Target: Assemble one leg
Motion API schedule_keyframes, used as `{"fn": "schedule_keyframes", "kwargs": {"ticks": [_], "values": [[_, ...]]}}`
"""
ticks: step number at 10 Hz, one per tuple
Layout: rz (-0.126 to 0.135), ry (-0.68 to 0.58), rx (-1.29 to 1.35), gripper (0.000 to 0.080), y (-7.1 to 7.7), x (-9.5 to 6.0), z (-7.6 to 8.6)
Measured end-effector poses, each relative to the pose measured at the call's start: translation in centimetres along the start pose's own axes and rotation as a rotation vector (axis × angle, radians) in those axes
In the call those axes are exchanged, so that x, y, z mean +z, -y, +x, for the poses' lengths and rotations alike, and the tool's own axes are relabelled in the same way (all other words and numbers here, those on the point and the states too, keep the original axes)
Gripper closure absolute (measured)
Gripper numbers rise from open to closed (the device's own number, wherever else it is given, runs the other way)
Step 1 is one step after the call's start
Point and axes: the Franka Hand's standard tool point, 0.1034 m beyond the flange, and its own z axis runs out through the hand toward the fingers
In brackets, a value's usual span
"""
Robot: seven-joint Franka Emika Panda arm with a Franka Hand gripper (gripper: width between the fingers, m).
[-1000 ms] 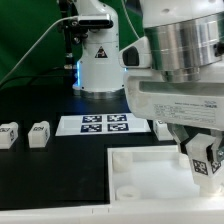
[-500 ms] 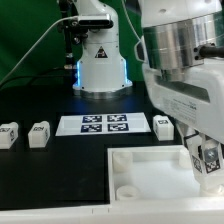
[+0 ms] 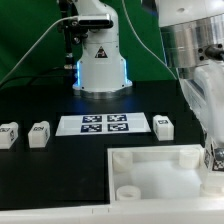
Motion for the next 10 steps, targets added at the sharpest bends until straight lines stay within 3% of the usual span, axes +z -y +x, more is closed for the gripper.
{"fn": "schedule_keyframes", "kwargs": {"ticks": [1,3,5,7,10], "values": [[0.0,0.0,-0.006,0.0424,-0.02,0.02,-0.05],[-0.001,0.0,-0.026,0.0179,-0.05,0.05,-0.11],[-0.018,0.0,-0.173,0.0159,-0.2,0.0,-0.27],[-0.074,-0.009,-0.488,0.0151,-0.47,-0.37,-0.83],[-0.073,0.0,-0.793,0.0151,-0.42,-0.2,-0.62]]}}
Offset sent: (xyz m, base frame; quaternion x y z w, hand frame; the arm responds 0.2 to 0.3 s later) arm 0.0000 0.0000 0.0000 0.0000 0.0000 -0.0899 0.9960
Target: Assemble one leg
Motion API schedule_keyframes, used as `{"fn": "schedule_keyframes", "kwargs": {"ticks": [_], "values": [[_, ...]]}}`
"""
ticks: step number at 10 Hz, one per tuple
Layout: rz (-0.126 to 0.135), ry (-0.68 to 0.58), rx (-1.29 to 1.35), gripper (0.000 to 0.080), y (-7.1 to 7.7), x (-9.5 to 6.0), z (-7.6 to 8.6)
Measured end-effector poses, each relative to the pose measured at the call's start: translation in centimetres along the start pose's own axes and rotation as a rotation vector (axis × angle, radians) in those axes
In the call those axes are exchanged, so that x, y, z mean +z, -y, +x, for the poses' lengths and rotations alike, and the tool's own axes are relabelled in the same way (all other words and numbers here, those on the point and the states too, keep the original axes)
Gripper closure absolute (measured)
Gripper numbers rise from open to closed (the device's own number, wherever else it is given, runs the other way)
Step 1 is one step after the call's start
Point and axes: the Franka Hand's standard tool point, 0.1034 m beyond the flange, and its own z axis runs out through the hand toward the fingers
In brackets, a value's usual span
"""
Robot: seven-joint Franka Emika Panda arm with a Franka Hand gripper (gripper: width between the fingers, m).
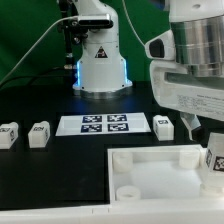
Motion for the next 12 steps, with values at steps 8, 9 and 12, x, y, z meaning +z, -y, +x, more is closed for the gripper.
{"fn": "schedule_keyframes", "kwargs": {"ticks": [8,9,12], "values": [[-0.042,0.006,-0.164,0.0501,-0.49,1.08,-0.6],[-0.038,0.009,-0.081,0.0501,-0.44,1.11,-0.7],[-0.027,0.02,0.193,0.0505,-0.18,1.15,-1.06]]}}
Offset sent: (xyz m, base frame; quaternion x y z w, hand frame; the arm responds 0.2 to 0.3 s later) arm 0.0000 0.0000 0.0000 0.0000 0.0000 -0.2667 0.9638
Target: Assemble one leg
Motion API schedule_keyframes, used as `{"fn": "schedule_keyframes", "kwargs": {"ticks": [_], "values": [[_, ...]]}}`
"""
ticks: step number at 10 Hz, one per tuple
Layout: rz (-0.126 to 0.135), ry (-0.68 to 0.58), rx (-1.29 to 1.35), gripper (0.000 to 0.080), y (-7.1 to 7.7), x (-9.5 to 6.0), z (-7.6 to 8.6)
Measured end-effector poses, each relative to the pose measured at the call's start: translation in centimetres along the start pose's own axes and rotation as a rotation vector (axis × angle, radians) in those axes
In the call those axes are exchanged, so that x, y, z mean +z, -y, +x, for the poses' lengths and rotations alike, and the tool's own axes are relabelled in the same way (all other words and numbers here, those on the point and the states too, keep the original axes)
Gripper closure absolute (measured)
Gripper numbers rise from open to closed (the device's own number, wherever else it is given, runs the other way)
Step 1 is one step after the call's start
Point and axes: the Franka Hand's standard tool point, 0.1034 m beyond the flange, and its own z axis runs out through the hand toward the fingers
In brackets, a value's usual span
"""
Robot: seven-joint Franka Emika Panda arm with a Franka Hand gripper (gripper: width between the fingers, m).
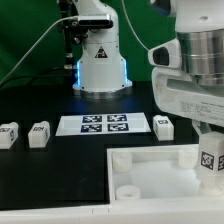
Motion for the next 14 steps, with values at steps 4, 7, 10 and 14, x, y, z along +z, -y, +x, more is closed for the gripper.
{"fn": "schedule_keyframes", "kwargs": {"ticks": [4,7,10,14], "values": [[0.042,0.037,0.329,0.0505,0.6,-0.1,0.4],[0.042,0.036,0.293,0.0401,0.6,-0.1,0.3],[-0.018,0.036,-0.097,0.0185,-0.3,-0.1,0.2],[-0.029,0.017,-0.556,0.0151,-0.4,-0.3,0.5]]}}
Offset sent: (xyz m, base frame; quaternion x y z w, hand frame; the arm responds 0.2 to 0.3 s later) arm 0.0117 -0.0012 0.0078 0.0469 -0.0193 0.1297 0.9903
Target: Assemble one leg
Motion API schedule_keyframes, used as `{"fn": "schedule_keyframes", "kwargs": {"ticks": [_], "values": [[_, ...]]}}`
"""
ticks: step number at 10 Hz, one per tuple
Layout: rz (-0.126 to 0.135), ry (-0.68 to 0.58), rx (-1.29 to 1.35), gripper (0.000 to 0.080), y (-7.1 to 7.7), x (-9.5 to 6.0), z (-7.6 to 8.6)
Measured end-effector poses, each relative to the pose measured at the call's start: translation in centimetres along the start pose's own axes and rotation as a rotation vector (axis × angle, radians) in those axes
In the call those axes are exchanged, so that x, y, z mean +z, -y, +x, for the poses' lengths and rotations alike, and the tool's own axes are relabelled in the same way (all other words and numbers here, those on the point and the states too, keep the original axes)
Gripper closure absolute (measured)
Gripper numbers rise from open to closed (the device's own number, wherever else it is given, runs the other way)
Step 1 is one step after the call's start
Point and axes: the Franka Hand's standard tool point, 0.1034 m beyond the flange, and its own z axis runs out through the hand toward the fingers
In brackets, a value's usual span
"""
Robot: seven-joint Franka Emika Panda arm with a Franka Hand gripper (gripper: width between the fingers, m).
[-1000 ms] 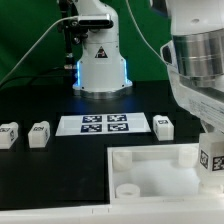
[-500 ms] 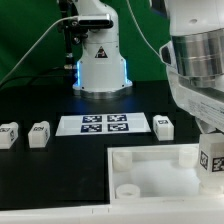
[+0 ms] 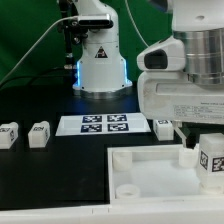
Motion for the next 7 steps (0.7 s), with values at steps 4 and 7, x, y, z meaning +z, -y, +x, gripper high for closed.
{"fn": "schedule_keyframes", "kwargs": {"ticks": [4,7], "values": [[-0.036,-0.059,-0.493,0.0151,-0.08,-0.27,1.04],[-0.025,-0.056,-0.329,0.0342,0.02,-0.18,0.89]]}}
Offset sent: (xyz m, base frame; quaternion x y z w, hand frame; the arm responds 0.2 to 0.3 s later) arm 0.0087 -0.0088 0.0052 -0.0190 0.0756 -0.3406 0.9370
